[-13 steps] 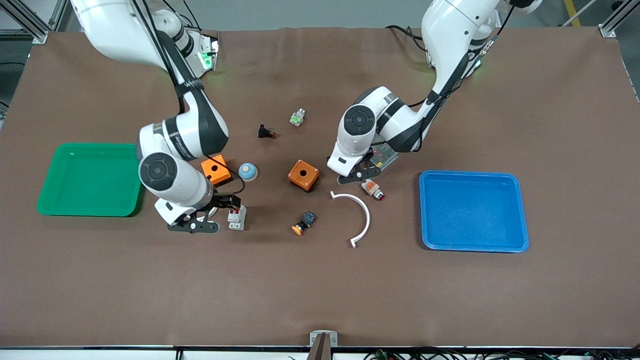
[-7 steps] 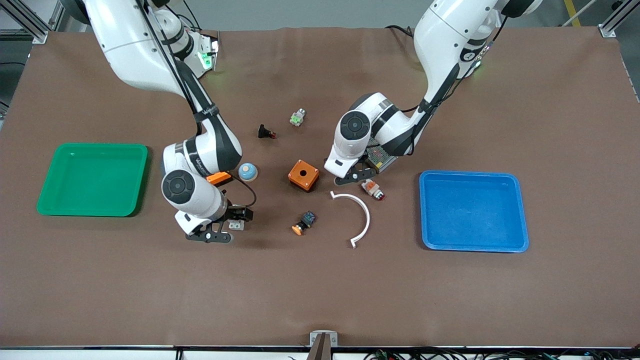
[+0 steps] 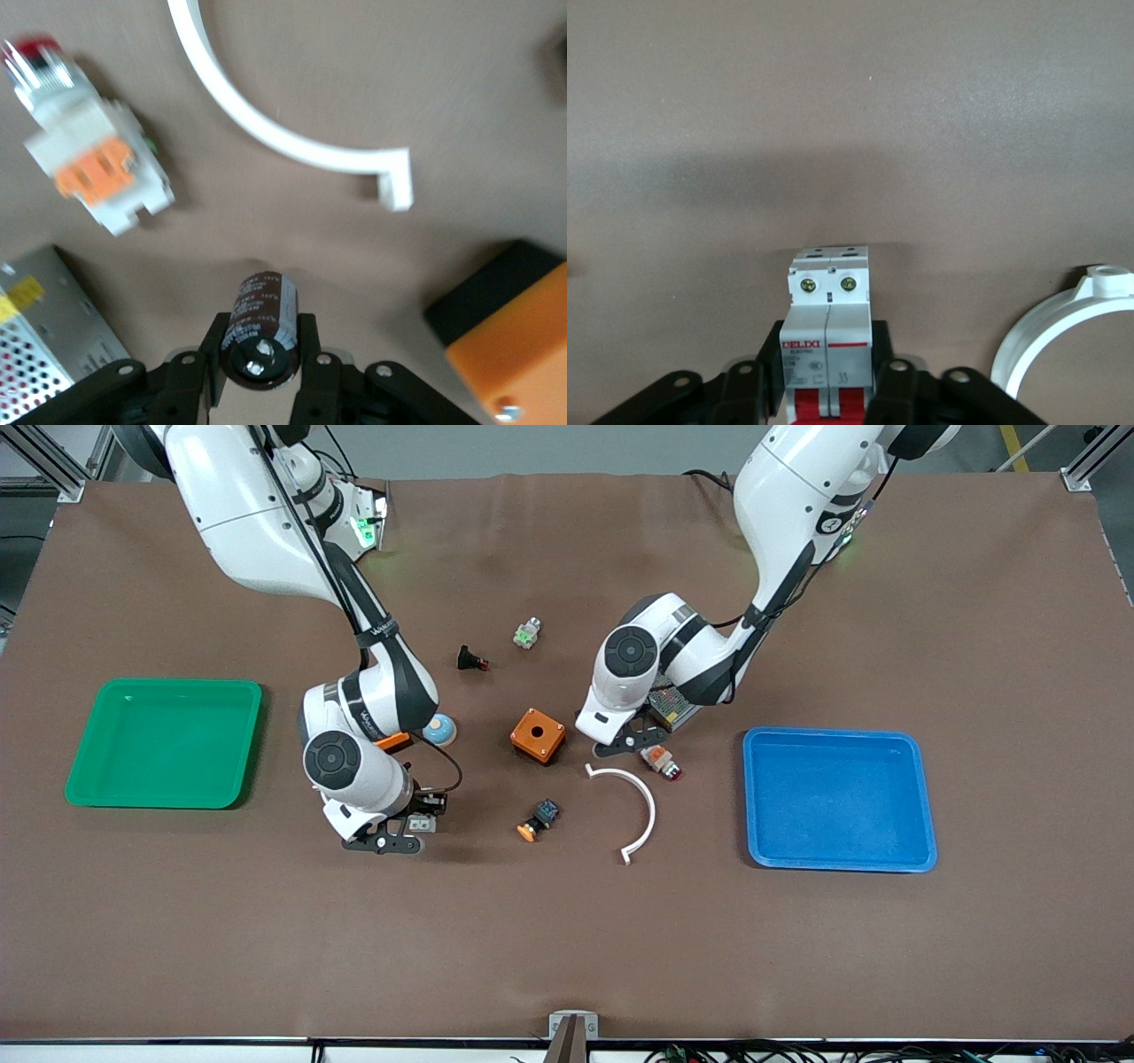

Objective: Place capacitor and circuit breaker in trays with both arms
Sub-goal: 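Carry the capacitor to the blue tray while the right gripper carries the breaker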

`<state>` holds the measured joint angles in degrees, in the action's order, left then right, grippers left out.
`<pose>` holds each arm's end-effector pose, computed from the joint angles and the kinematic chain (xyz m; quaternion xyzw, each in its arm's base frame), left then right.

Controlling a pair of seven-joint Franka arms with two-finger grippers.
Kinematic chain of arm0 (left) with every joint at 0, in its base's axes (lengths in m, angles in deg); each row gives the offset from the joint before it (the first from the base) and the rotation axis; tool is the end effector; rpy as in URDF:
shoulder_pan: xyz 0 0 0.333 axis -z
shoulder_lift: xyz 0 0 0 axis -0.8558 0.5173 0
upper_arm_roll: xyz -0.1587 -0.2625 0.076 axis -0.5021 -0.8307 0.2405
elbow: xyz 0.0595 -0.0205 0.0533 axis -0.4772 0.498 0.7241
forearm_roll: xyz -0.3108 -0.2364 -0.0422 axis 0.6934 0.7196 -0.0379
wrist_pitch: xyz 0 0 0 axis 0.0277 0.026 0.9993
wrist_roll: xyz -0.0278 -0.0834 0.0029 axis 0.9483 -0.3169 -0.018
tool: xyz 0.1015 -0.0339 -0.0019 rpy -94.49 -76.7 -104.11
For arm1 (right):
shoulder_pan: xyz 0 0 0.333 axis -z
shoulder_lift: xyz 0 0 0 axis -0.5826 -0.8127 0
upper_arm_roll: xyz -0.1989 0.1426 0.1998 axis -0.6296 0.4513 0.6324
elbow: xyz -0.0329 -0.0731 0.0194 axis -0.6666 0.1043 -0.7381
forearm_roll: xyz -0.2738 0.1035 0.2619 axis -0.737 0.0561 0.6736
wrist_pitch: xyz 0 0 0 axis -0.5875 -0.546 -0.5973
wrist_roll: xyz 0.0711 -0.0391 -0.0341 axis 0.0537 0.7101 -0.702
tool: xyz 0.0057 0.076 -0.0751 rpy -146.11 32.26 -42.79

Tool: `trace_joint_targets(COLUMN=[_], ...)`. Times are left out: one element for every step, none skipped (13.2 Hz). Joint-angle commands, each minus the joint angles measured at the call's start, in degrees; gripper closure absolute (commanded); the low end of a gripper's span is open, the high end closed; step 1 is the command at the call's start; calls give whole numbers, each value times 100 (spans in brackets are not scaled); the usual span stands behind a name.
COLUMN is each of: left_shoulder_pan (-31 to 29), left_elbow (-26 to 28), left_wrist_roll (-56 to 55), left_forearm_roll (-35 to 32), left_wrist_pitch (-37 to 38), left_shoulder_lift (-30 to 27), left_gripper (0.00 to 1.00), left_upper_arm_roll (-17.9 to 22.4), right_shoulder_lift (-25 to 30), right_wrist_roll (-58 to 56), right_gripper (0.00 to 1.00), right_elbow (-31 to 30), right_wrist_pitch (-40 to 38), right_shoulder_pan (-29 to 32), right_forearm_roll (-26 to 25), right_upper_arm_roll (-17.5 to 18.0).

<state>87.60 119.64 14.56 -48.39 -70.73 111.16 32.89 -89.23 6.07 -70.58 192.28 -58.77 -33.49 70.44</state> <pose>0.4805 -0.4458 0.2190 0.9899 0.1336 -0.0423 0.0235 0.6344 0.2521 0.2186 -0.9989 0.0325 0.0281 0.0176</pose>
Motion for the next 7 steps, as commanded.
trace_joint_targets(left_shoulder_pan=[-386, -562, -772, -992, -1290, -1537, -1757], left_elbow=[1, 9, 9, 9, 35, 53, 53], left_wrist_roll=[153, 390, 653, 952, 1372, 1742, 2068], left_forearm_roll=[-126, -126, -126, -126, -126, -126, -134], left_wrist_pitch=[472, 630, 831, 1025, 1262, 1447, 1623], left_shoulder_lift=[-684, -851, -975, -1098, -1221, -1292, -1345], left_gripper=[99, 99, 99, 99, 99, 99, 99], left_upper_arm_roll=[15, 15, 15, 15, 6, -3, 15], right_shoulder_lift=[49, 83, 145, 363, 600, 776, 1022], right_wrist_roll=[-34, -34, -43, -43, -43, -52, -87], right_gripper=[86, 87, 87, 87, 87, 87, 87], right_elbow=[-59, -42, 2, 72, 133, 212, 309], right_wrist_pitch=[-83, -240, -425, -696, -1091, -1434, -1916], right_shoulder_pan=[-42, -34, -25, 19, 71, 150, 342], right_forearm_roll=[155, 146, 155, 146, 146, 137, 94], right_upper_arm_roll=[-13, -13, -13, -13, -39, -74, -92])
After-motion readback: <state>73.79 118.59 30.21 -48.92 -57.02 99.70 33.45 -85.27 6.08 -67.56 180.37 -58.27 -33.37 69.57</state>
